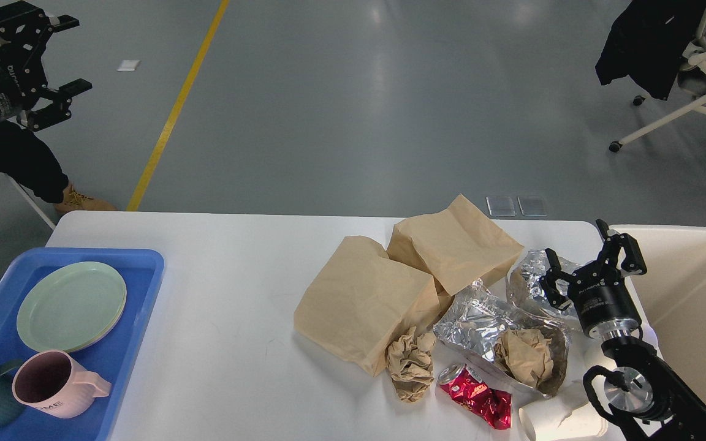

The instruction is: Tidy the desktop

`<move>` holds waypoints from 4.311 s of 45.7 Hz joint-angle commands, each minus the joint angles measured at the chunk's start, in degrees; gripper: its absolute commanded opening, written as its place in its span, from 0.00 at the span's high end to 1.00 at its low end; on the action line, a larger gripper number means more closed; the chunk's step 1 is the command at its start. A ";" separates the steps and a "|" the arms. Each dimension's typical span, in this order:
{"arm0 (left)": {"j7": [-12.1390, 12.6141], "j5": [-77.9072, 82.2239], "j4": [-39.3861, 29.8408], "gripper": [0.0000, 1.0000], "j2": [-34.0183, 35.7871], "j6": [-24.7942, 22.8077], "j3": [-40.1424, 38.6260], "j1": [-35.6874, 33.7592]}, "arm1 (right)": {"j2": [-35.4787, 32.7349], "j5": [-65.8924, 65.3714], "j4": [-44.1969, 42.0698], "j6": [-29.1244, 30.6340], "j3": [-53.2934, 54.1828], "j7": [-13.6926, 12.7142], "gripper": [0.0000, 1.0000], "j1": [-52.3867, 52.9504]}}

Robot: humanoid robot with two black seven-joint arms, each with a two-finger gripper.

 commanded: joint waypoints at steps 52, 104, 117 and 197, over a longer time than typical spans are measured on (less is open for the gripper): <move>-0.18 -5.65 3.05 0.04 -19.02 11.61 -26.70 22.02 | 0.00 0.00 0.00 0.00 0.00 0.00 0.00 0.00; -0.18 -5.56 2.96 0.04 -17.35 10.82 -43.49 25.89 | 0.00 0.00 0.00 0.00 0.00 0.00 0.00 0.00; -3.07 -5.56 2.96 0.04 -20.51 10.82 -43.75 27.65 | 0.00 0.00 0.00 0.00 0.00 0.00 0.00 0.00; -6.42 -12.77 3.40 0.04 -27.29 6.60 -45.51 34.68 | 0.00 0.00 0.00 0.00 0.00 0.00 0.00 0.00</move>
